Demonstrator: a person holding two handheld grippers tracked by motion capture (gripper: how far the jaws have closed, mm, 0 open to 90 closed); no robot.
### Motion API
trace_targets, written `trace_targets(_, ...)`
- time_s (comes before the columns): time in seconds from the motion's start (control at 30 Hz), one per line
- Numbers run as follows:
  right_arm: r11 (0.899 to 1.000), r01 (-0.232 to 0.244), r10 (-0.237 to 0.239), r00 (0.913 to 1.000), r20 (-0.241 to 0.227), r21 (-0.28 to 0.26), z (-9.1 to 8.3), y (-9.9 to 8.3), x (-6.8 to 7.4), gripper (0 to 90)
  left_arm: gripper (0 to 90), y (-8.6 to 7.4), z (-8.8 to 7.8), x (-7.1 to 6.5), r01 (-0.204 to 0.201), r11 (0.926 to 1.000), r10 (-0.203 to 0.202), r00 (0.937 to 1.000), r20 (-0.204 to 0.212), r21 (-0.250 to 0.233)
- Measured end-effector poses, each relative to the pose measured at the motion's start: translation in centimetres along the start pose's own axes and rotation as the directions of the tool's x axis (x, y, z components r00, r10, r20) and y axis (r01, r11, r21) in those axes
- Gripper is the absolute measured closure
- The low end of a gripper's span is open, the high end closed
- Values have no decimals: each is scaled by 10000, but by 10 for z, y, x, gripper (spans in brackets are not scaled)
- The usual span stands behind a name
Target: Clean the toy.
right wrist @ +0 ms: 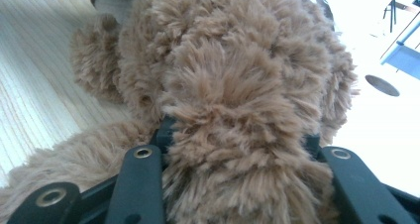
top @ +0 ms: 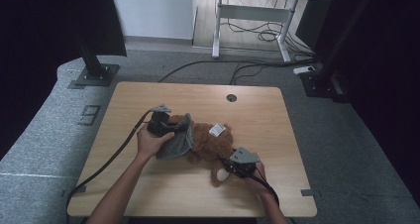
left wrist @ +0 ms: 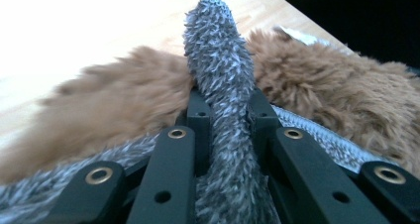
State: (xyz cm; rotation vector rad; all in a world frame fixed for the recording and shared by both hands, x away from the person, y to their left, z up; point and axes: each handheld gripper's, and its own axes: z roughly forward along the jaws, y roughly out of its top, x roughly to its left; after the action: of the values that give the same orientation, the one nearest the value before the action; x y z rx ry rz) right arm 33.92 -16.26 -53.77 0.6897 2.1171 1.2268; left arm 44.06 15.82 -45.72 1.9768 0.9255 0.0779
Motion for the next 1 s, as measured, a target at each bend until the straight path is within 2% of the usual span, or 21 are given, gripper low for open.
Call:
trace_targets(0.13, 10000, 3, -3, 10000, -97, -41, -1, -1, -1, 555, 768, 7, -10, 11, 19, 10000, -22, 9991, -420, -54)
trace_targets(0.2, 10000, 23, -24, 9999, -159, -80, -2, -3, -2, 555, 763, 9, -11, 14, -113, 9999, 110, 9995, -311, -113)
trace_targets(0.3, 9999, -26, 23, 9998, -213, -137, -1, -3, -4, 555, 750, 10, -4, 14, -236, 9996, 238, 9997, -110, 123)
trace_targets(0.47, 9997, -209, 205, 9995, -231, -152, 0, -3, -6, 551, 752, 6, 1, 14, -81, 9999, 82, 9999, -76, 130)
trace_targets(0.57, 9989, -440, 436, 9988, -231, -177, 0, -3, -6, 497, 755, 2, 0, 14, -11, 10000, 12, 10000, -78, 71)
trace_targets(0.63, 9970, -733, 727, 9971, -227, -243, -2, 0, -7, 420, 756, 0, 0, 14, -12, 10000, 12, 9999, -157, 60)
trace_targets(0.7, 9898, -1393, 1379, 9895, -431, -308, -7, 6, -11, 320, 757, -1, 2, 12, -27, 10000, 27, 9998, -220, 22)
trace_targets(0.77, 9833, -1756, 1732, 9836, -501, -486, -15, 17, -15, 232, 758, -3, 4, 12, -11, 10000, 10, 9997, -250, -48)
trace_targets(0.9, 9766, -2103, 2095, 9776, -222, -443, -22, 41, -22, 180, 759, -4, 5, 11, -5, 10000, 3, 9997, -254, -75)
trace_targets(0.93, 9727, -2298, 2298, 9732, -37, -323, -21, 49, -25, 172, 759, -4, 5, 10, 18, 10000, -20, 9997, -237, -86)
trace_targets(1.0, 9713, -2374, 2373, 9714, -96, -112, -18, 60, -31, 163, 759, -6, 4, 10, 33, 9999, -36, 9997, -232, -104)
